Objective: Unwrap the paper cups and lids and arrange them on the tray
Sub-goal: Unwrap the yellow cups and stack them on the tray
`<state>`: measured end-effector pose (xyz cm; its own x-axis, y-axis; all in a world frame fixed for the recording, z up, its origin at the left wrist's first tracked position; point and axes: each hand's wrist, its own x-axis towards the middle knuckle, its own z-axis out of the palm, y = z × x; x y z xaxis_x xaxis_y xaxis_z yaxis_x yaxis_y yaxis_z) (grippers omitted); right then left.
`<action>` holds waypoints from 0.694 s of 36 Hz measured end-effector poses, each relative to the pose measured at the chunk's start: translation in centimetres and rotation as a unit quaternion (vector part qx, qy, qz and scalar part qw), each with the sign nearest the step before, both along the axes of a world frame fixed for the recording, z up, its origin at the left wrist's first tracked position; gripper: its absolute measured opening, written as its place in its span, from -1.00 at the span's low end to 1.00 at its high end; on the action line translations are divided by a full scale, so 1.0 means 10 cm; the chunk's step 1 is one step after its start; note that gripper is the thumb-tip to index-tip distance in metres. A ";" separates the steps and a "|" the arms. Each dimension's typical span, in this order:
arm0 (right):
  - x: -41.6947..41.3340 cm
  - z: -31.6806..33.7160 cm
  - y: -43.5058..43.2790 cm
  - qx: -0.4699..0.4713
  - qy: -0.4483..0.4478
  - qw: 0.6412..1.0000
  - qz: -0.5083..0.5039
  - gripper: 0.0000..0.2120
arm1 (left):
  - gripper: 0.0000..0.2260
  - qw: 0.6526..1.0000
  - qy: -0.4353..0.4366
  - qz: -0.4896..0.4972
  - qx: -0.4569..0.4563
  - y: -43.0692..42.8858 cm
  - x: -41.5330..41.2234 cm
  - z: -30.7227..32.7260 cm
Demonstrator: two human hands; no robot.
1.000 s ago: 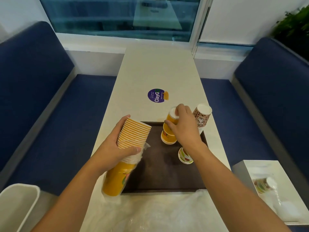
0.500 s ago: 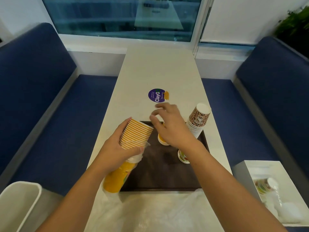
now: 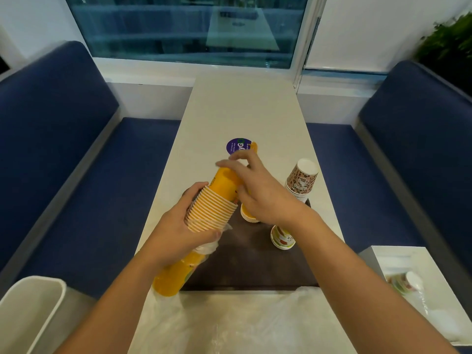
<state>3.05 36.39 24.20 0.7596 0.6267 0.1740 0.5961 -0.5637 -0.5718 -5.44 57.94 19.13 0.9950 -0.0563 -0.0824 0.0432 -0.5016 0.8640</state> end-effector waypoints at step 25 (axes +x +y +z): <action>0.15 -0.62 -0.07 0.096 0.065 0.934 -0.337 -0.14 | -0.14 0.998 0.003 0.048 -0.046 0.03 0.09 0.05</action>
